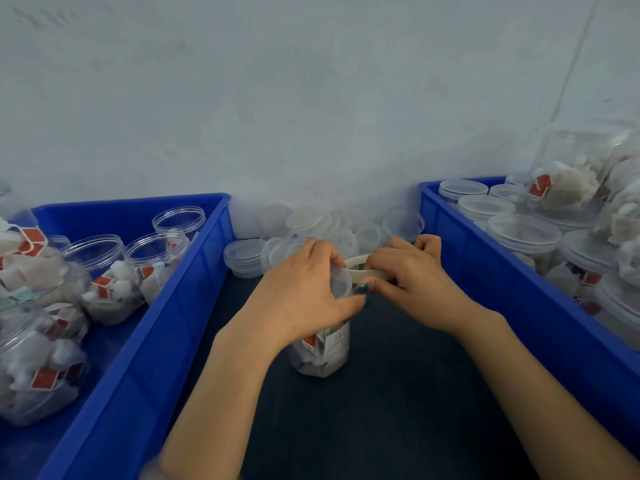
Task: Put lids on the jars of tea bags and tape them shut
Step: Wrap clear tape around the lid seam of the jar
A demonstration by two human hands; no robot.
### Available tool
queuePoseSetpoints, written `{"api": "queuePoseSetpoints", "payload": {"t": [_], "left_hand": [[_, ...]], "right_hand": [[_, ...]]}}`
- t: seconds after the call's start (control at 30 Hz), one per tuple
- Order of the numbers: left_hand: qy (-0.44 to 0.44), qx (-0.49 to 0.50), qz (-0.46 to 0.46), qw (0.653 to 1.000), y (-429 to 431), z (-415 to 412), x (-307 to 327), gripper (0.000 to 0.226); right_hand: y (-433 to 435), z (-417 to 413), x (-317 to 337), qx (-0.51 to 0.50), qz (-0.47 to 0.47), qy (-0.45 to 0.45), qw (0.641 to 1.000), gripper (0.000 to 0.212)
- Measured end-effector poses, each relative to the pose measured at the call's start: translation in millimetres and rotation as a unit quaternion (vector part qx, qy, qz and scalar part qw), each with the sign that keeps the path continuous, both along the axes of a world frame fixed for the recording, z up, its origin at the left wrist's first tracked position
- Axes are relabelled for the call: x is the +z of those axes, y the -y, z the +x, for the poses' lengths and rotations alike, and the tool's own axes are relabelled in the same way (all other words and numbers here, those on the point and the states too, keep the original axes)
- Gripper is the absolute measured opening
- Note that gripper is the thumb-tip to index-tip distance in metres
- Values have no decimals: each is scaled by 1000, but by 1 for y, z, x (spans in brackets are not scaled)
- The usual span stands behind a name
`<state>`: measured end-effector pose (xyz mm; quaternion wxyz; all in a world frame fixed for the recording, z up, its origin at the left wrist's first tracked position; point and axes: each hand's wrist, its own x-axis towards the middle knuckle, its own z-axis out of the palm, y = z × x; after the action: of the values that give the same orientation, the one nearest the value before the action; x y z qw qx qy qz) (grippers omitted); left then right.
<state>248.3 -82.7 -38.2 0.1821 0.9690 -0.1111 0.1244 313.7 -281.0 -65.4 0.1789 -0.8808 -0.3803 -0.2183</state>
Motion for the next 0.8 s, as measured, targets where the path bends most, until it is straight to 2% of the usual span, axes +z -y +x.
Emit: {"api": "queuePoseSetpoints", "payload": {"t": [0.2, 0.33, 0.57, 0.67, 0.73, 0.8], "left_hand": [[56, 32, 24, 998, 6, 1, -5, 54], [89, 50, 45, 994, 11, 2, -10, 49], [121, 68, 50, 989, 15, 1, -13, 47], [132, 75, 35, 988, 16, 1, -14, 41], [135, 80, 32, 987, 17, 0, -14, 39], [136, 82, 29, 987, 18, 0, -13, 38]], "right_hand": [[-10, 0, -16, -36, 65, 28, 997, 36], [-23, -3, -34, -59, 167, -25, 984, 40], [-40, -13, -44, -55, 255, -133, 956, 31], [-45, -22, -40, -120, 218, -57, 967, 35], [-48, -29, -34, -174, 181, 4, 968, 28], [-49, -31, -33, -213, 148, 26, 965, 20]]}}
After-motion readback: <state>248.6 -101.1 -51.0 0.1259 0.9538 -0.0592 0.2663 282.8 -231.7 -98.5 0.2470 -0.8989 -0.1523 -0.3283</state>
